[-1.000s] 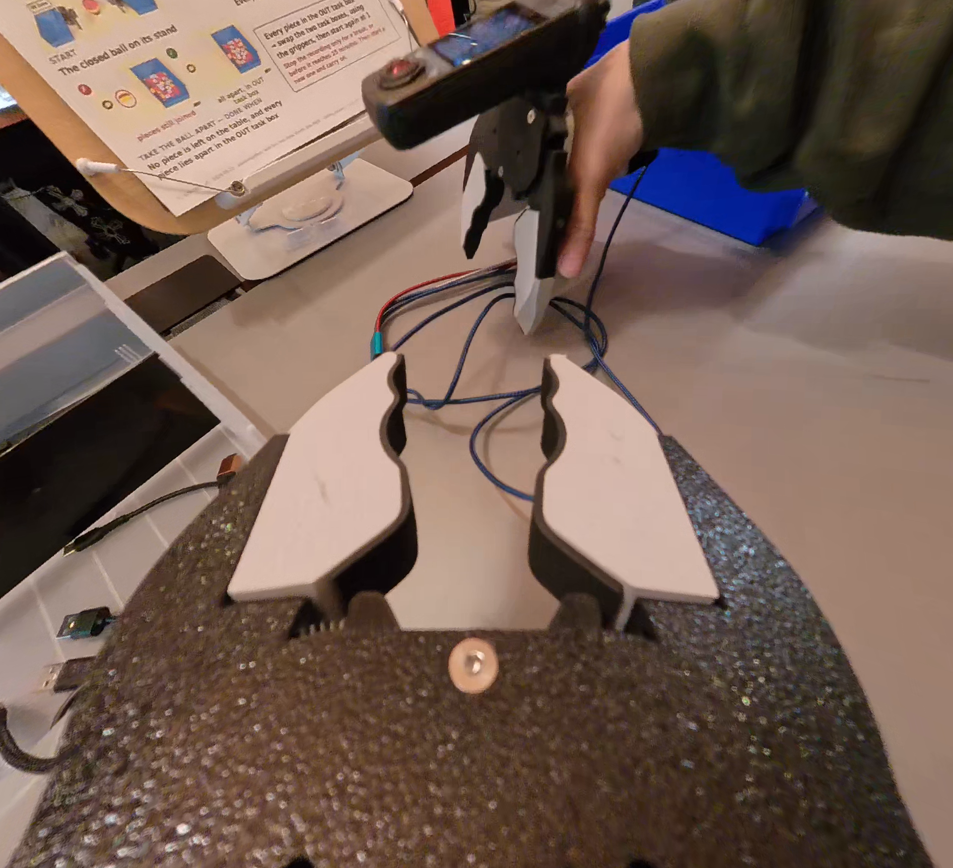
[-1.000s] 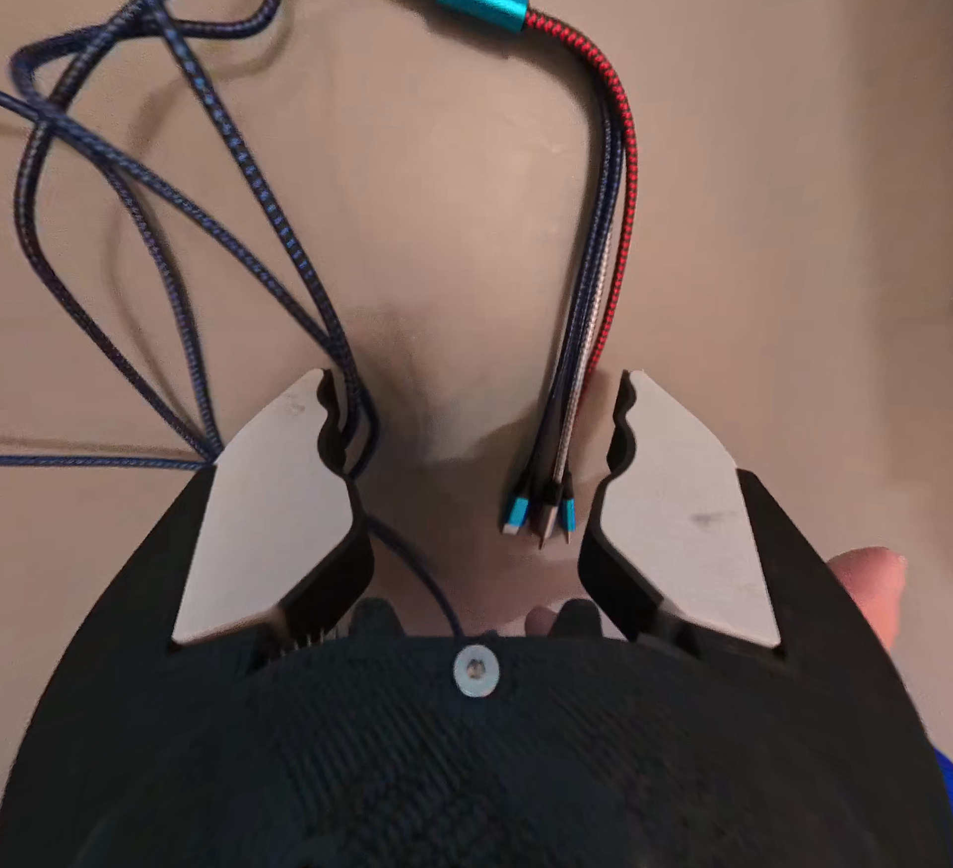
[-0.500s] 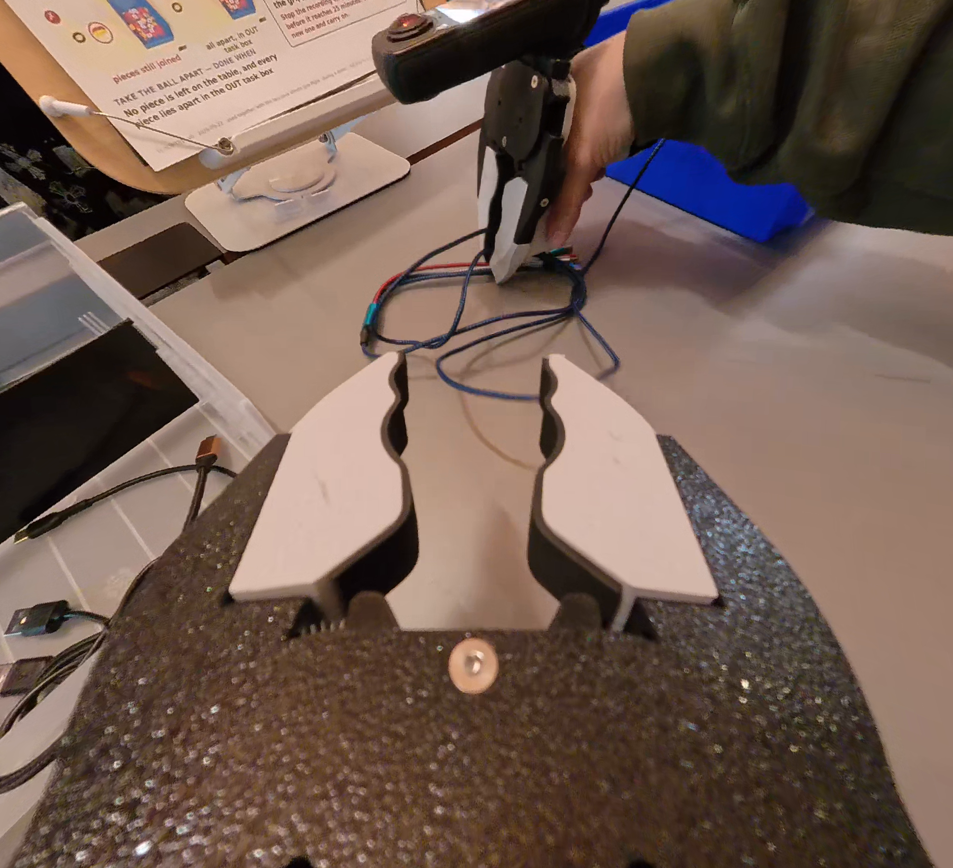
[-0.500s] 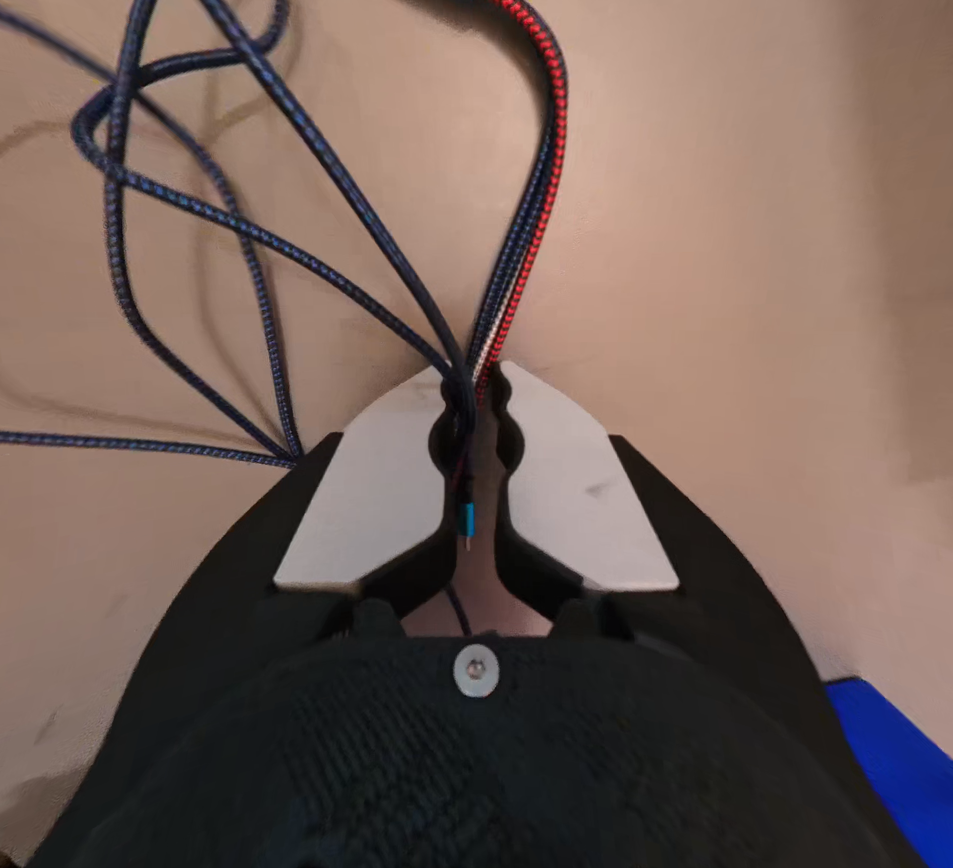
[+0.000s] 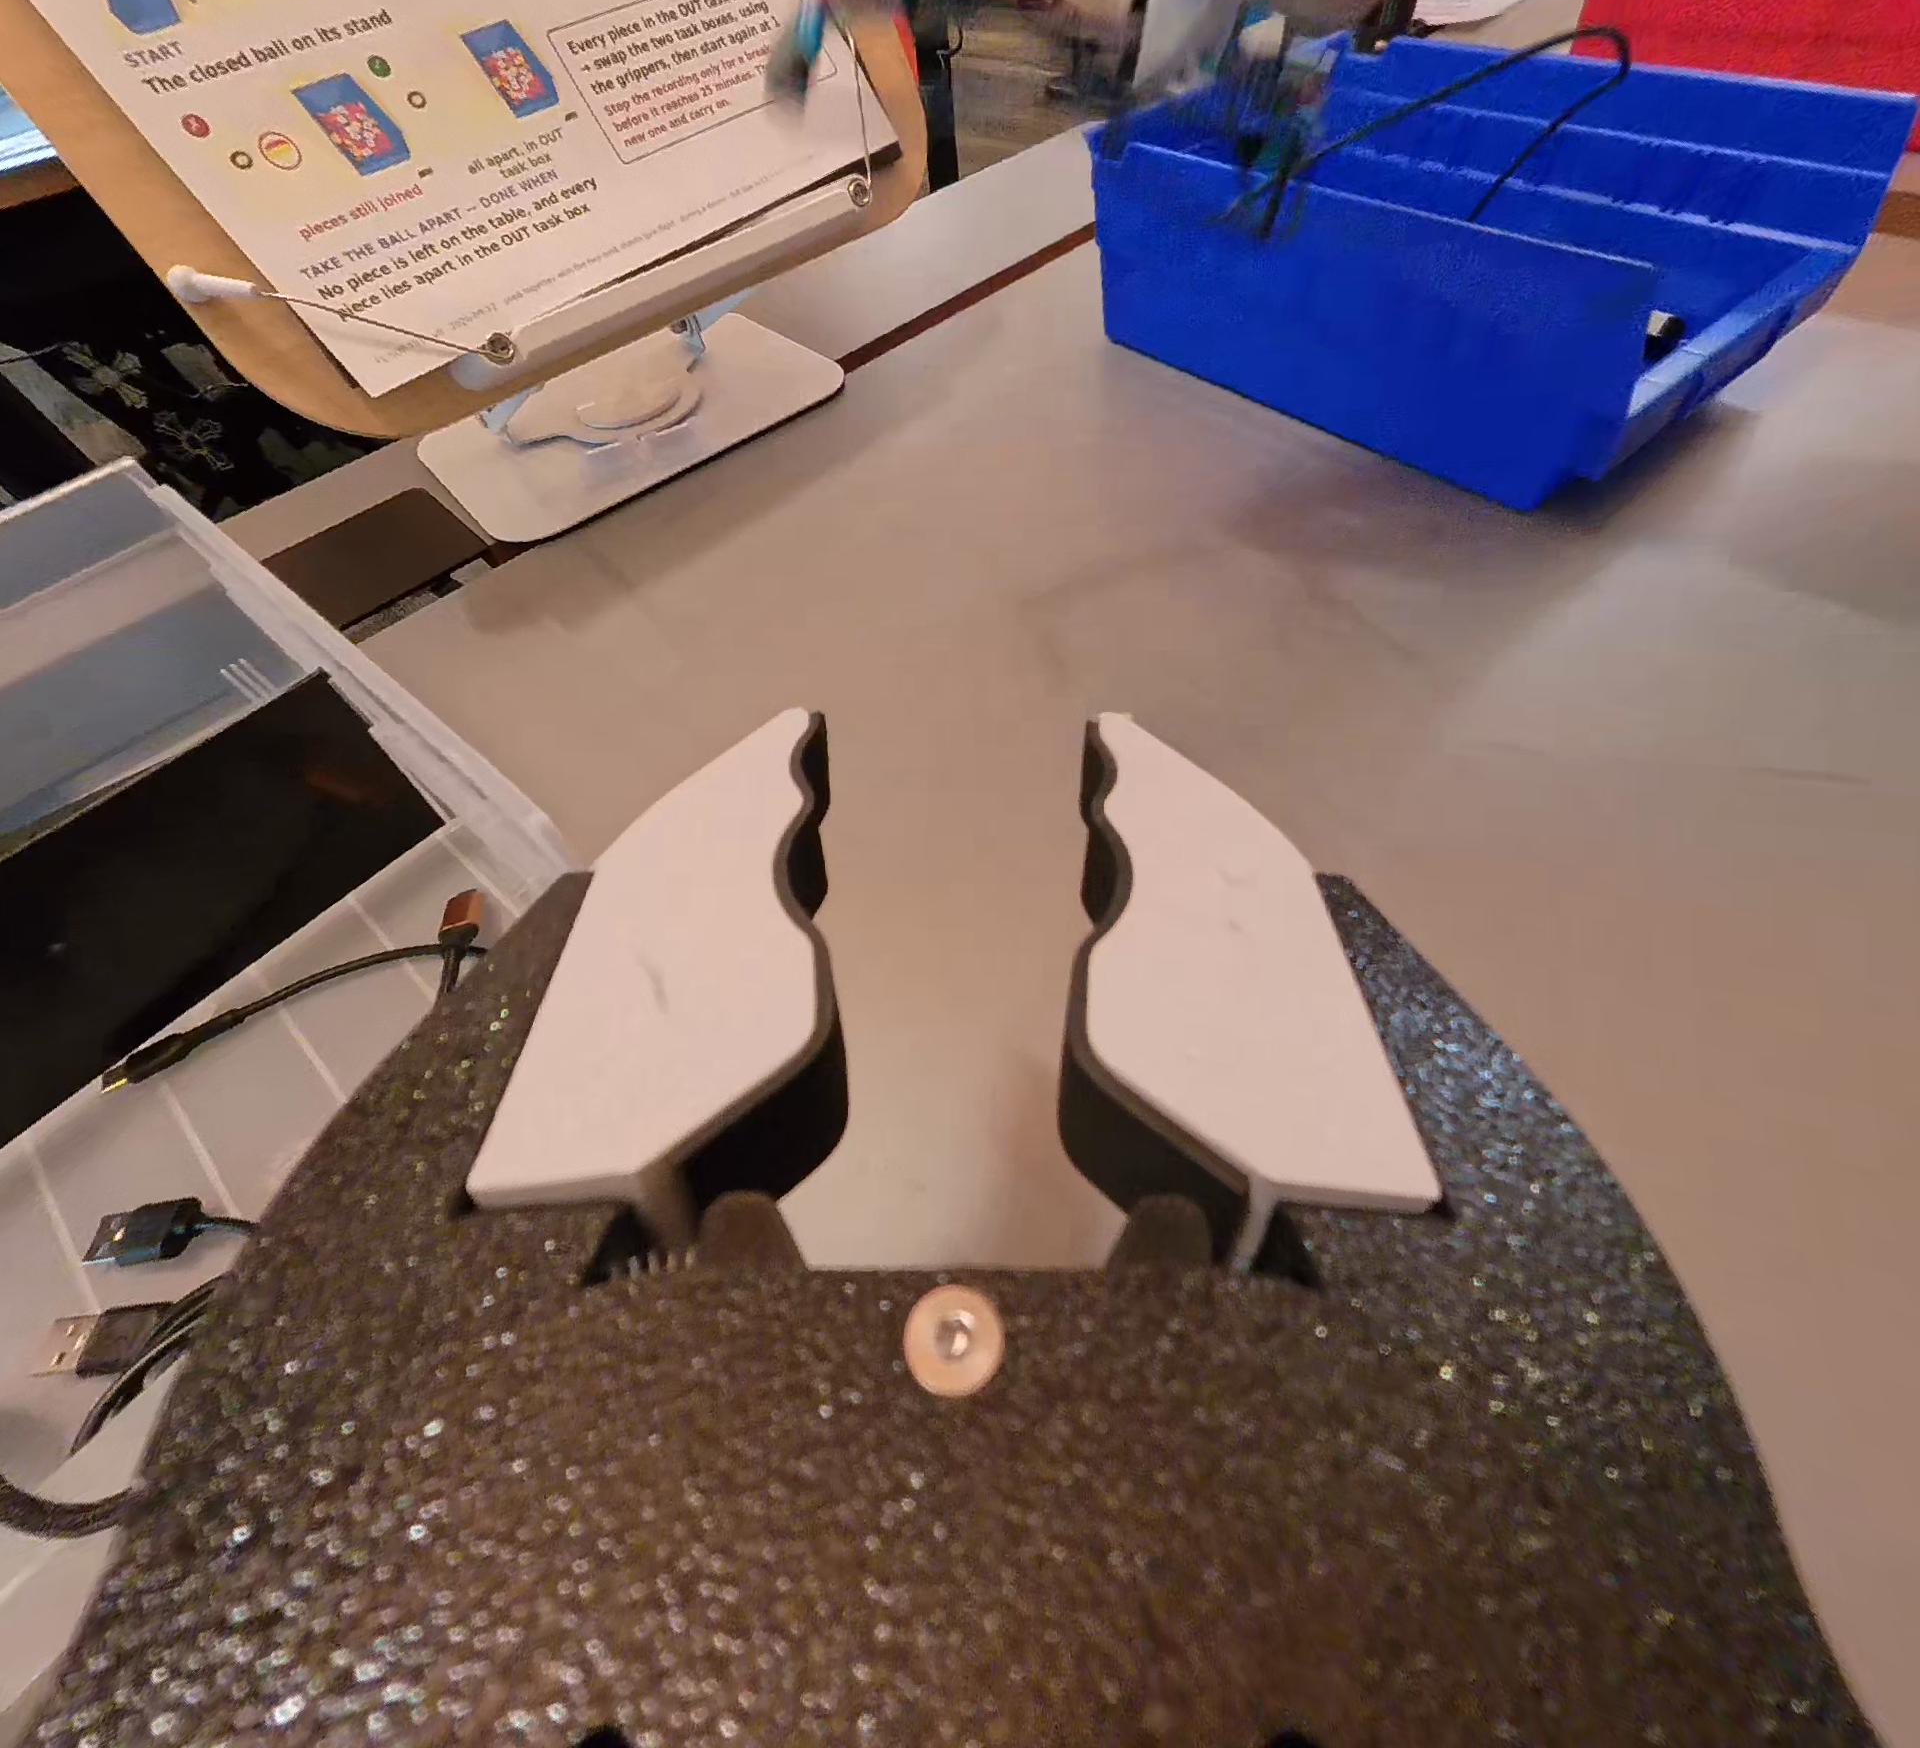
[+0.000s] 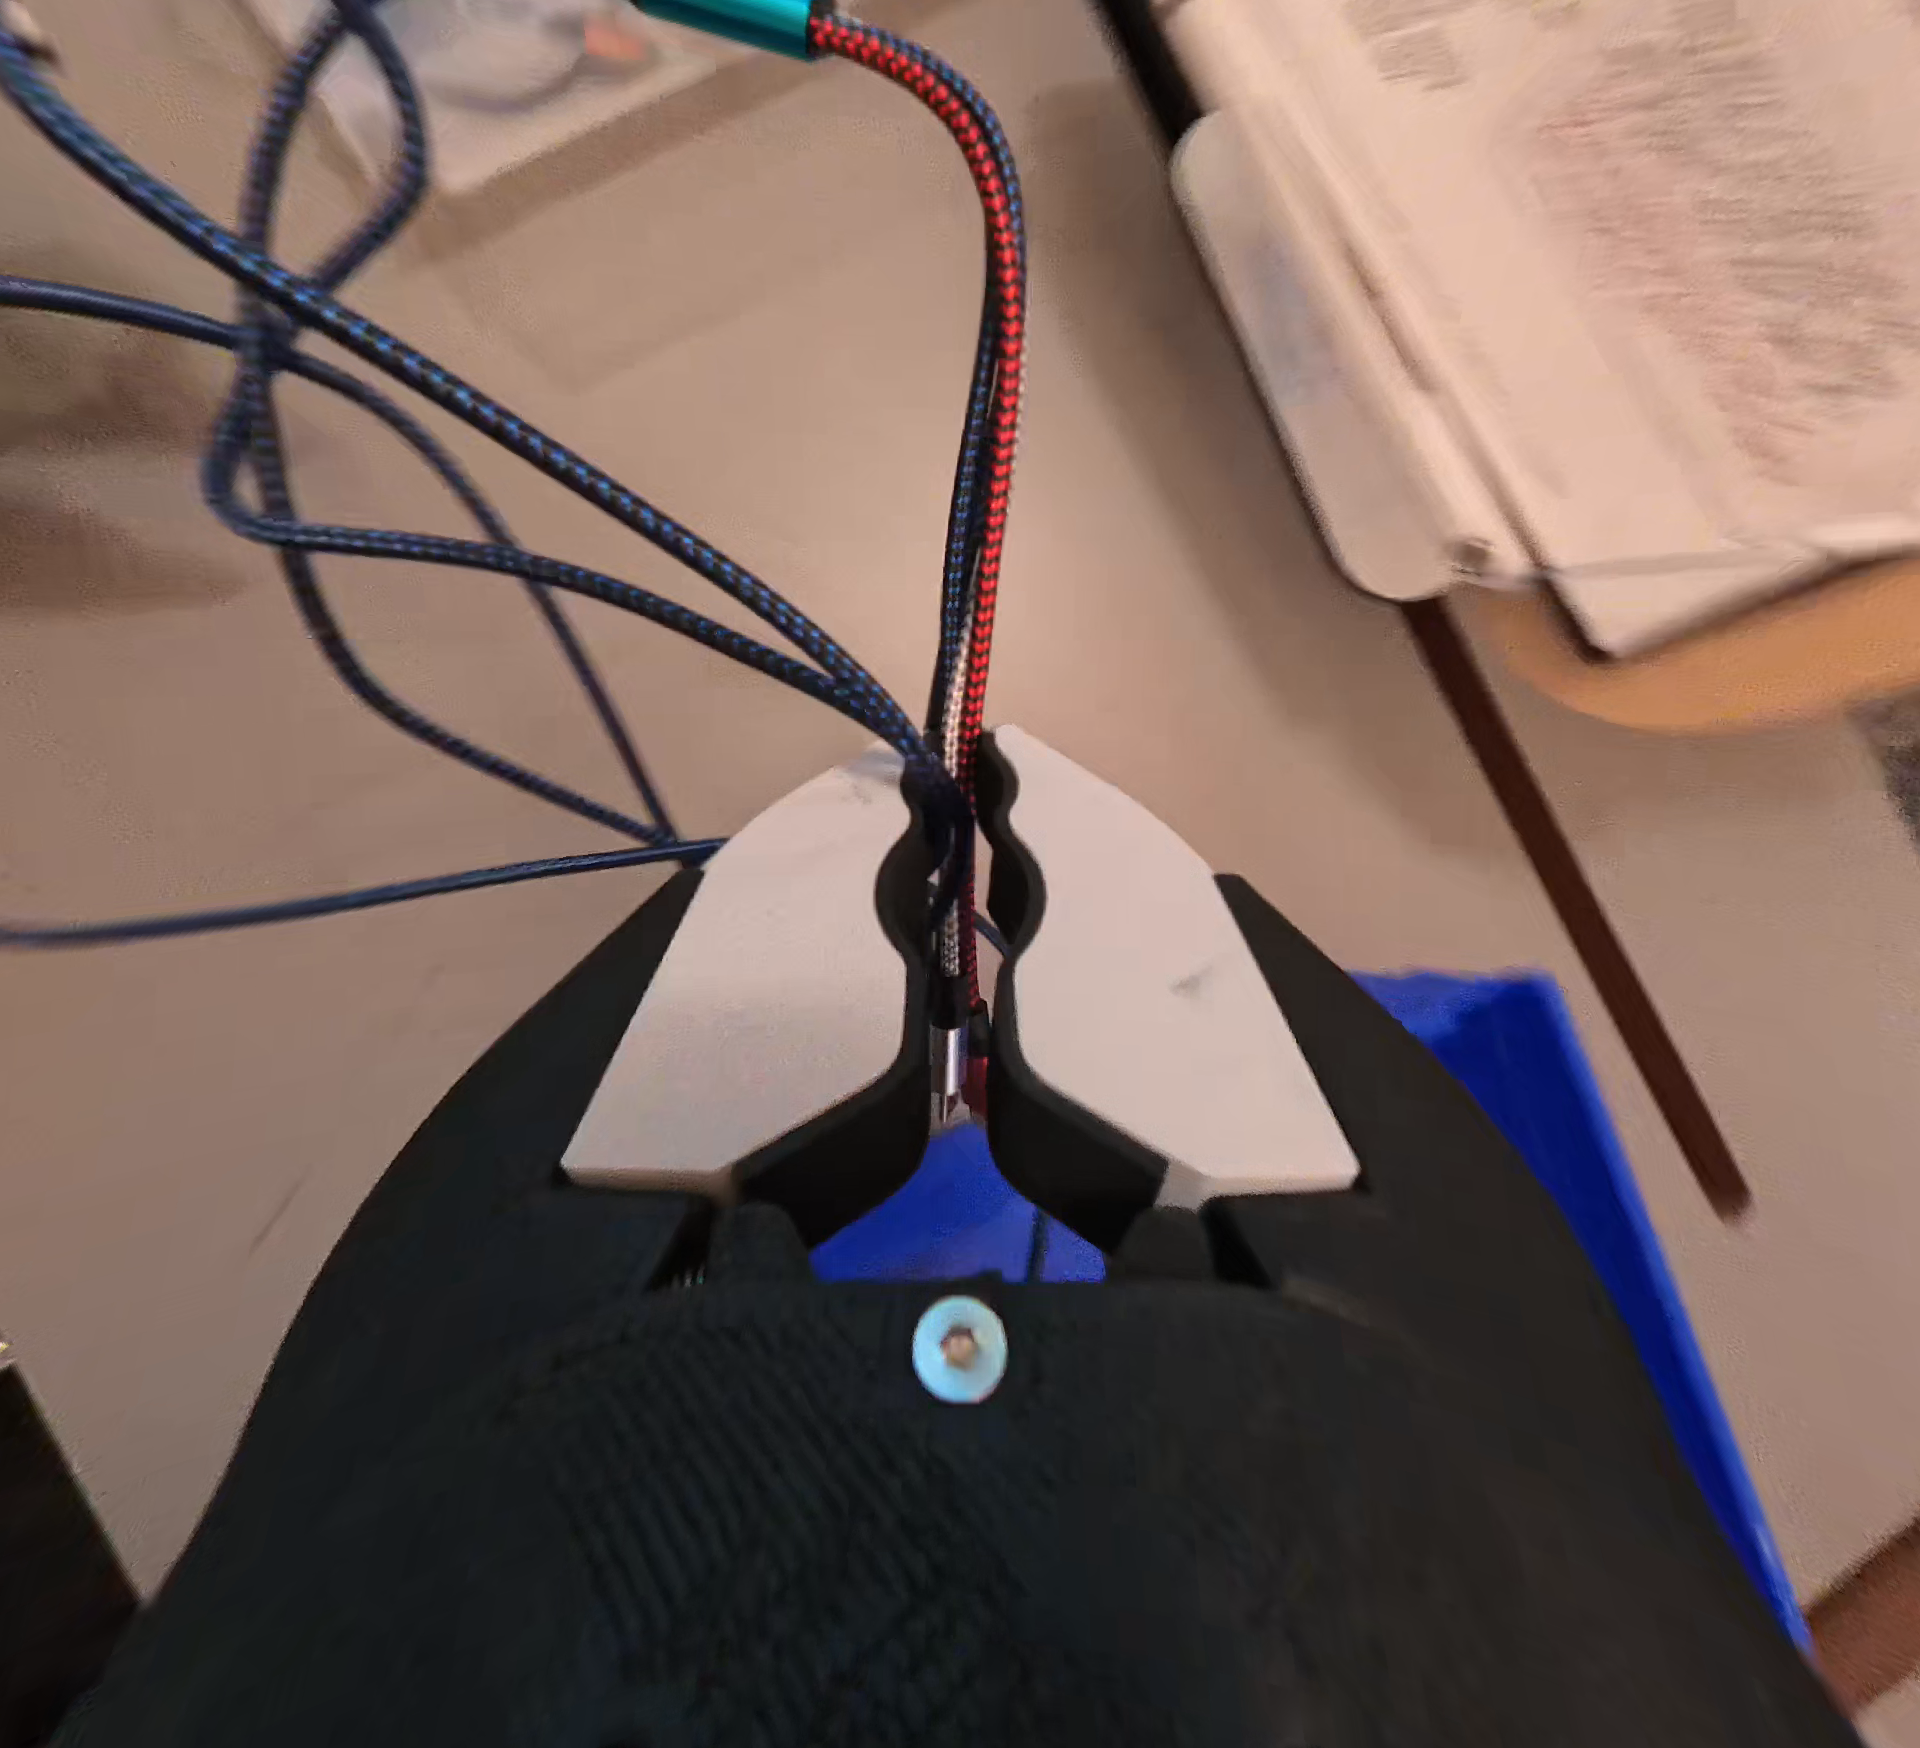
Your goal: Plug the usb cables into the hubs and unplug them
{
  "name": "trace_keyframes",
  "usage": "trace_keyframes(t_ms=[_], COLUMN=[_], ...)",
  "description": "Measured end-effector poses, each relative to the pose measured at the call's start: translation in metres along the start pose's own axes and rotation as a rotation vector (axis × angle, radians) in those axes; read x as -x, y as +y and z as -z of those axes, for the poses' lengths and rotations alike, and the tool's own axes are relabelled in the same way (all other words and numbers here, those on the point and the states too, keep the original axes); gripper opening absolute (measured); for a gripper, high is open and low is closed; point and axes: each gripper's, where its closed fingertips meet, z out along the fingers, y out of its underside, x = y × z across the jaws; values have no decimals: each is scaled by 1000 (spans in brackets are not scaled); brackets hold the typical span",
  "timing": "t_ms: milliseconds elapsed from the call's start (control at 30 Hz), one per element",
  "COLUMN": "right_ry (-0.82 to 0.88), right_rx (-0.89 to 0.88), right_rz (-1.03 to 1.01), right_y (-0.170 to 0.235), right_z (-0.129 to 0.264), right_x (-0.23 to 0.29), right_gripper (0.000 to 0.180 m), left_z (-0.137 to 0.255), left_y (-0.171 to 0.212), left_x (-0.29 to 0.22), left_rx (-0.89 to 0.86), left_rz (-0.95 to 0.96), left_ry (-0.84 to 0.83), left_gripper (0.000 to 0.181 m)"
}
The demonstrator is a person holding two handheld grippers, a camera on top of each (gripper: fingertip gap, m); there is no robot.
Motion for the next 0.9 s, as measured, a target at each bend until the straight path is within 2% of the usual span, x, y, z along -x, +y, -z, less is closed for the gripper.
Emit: trace_keyframes(t_ms=[133,200,267,367,500,600,700,767,833,900], right_ry=[236,397,531,541,517,544,556,526,416,445], right_rx=[-101,-106,-12,185,368,425,349,367,458,450], right_rz=[-195,-320,-435,-503,-430,-362,-379,-372,-355,-307], right_y=[28,63,117,190,239,253,252,259,274,270], right_z=[96,137,159,145,104,74,42,22,6,10], right_x=[-68,-104,-132,-138,-128,-126,-125,-119,-103,-107], right_gripper=[6,6,6,6,7,7,7,8,17,36], left_z=[0,-1,-2,-3,-8,-12,-17,-21,-24,-26], left_y=[-2,-2,-2,-6,-6,-4,-2,0,2,4], left_x=[-2,-2,-3,-8,-14,-19,-24,-27,-30,-33], left_rx=[-12,-9,-11,-18,-5,7,19,31,43,54], left_rz=[2,2,1,-7,-30,-39,-53,-57,-64,-72], left_ry=[9,11,15,25,34,46,59,68,77,83], left_gripper=[45,45,45,44,44,43,43,43,43,43])
